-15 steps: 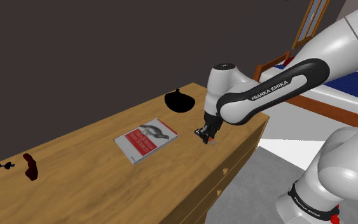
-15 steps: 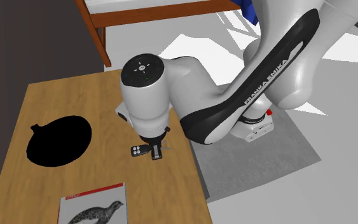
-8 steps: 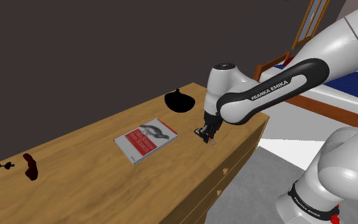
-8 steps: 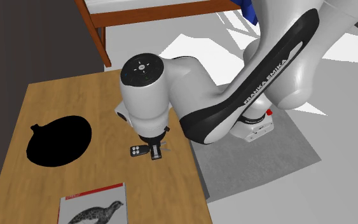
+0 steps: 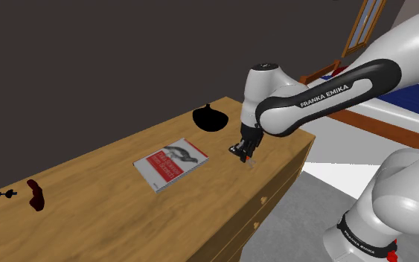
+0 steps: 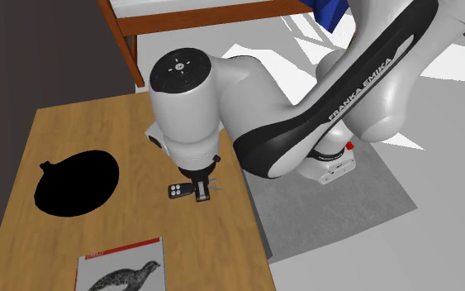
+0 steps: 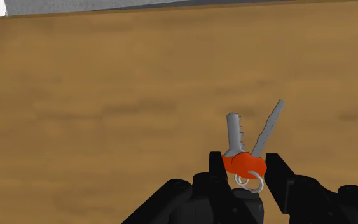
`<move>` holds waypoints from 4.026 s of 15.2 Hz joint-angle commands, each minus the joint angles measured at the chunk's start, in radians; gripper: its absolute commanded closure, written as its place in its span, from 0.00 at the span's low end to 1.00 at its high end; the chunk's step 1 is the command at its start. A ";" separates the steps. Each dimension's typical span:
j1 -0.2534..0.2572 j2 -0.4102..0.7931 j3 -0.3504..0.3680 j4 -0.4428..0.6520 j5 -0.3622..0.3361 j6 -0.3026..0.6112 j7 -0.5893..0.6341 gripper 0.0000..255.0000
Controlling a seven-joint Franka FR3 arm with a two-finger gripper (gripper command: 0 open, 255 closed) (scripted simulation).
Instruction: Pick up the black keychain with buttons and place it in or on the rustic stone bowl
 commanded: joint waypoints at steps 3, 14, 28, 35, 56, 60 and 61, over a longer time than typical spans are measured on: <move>0.001 -0.033 -0.006 0.030 0.002 -0.064 -0.006 1.00; 0.003 -0.106 -0.021 0.128 0.004 -0.234 -0.015 1.00; -0.015 -0.067 -0.042 0.320 -0.016 -0.387 -0.033 1.00; -0.056 0.198 -0.067 0.573 -0.063 -0.378 -0.071 1.00; -0.086 0.643 -0.098 0.997 -0.120 -0.358 -0.114 1.00; -0.086 0.654 -0.099 0.959 -0.122 -0.309 -0.111 1.00; -0.086 0.656 -0.099 0.952 -0.123 -0.300 -0.111 1.00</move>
